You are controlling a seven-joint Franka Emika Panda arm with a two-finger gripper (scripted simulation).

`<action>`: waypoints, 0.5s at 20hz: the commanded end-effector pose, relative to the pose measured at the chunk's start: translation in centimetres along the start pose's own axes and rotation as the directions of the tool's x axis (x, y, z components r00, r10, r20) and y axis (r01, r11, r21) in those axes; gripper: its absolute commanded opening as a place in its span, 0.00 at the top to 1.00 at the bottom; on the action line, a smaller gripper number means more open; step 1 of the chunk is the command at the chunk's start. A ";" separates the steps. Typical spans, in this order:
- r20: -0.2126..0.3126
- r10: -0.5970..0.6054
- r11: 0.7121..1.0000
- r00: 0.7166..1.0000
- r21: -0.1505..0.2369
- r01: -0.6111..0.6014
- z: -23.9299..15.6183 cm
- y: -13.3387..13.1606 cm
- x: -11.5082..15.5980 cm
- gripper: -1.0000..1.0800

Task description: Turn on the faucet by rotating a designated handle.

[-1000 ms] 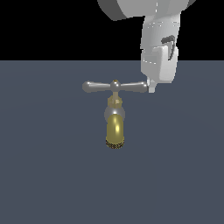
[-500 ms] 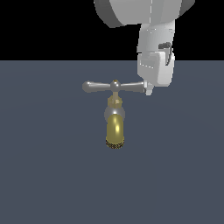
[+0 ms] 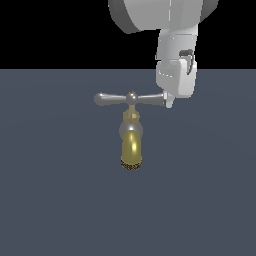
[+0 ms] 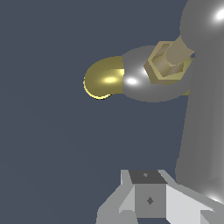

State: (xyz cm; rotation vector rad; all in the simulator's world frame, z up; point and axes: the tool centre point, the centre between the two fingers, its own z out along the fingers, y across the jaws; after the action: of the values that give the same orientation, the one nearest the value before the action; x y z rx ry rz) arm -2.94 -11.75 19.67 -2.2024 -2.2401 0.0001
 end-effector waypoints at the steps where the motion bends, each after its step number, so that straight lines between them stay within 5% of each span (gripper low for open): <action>1: 0.000 0.000 1.000 1.000 0.000 0.000 0.0 0.7 -0.1 1.00; 10: 0.000 -0.001 1.000 1.000 0.000 0.001 0.0 3.2 -0.3 1.00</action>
State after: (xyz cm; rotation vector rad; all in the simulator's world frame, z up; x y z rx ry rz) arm -0.47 -12.06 19.67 -2.2004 -2.2328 0.0018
